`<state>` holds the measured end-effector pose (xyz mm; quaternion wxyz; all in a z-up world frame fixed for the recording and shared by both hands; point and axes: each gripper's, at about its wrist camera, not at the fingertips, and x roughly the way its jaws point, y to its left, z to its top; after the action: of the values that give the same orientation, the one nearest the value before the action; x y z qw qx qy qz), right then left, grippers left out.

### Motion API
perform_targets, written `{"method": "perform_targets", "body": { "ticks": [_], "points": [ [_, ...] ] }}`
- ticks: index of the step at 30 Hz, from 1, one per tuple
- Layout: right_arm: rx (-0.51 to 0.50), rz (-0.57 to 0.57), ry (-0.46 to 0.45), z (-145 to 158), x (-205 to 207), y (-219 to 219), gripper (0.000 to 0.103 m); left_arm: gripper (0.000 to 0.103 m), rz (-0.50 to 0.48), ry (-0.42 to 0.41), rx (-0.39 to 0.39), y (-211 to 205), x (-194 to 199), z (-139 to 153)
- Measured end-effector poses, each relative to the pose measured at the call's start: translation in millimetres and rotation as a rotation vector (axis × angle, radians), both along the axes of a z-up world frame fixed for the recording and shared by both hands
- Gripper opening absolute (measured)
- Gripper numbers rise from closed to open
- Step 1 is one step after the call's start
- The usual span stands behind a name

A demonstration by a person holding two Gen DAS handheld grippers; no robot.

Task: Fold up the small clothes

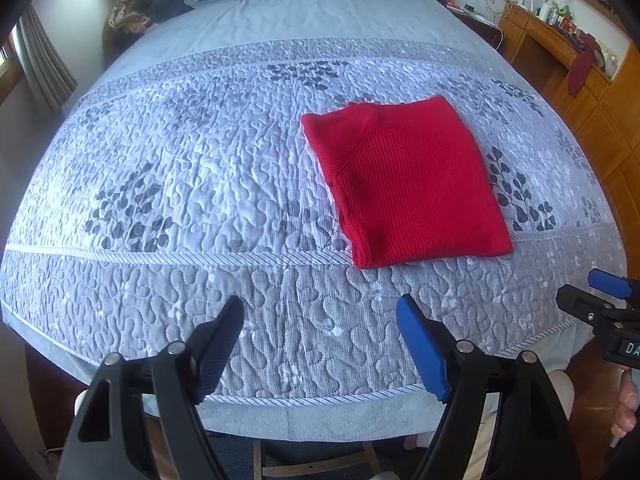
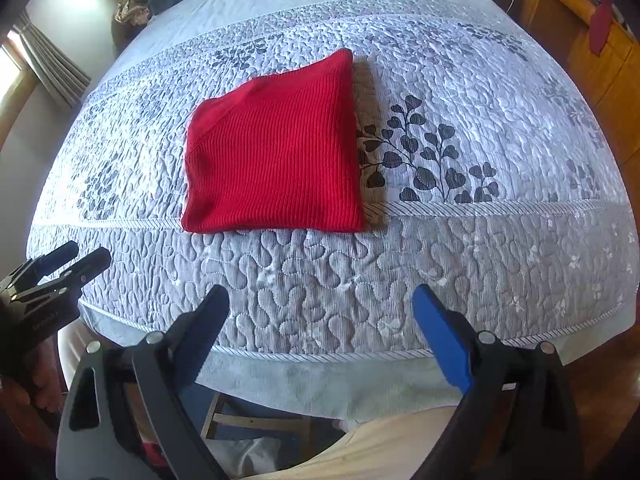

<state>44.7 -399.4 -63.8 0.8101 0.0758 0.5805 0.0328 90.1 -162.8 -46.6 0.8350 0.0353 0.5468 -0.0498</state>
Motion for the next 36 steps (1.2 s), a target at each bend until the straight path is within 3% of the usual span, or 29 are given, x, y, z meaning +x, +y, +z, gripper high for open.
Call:
{"method": "perform_targets", "body": {
  "ticks": [36],
  "points": [
    [-0.020,0.009,0.020,-11,9,1,0.092,0.079,-0.005,0.027,0.020,5,10,-13]
  ]
}}
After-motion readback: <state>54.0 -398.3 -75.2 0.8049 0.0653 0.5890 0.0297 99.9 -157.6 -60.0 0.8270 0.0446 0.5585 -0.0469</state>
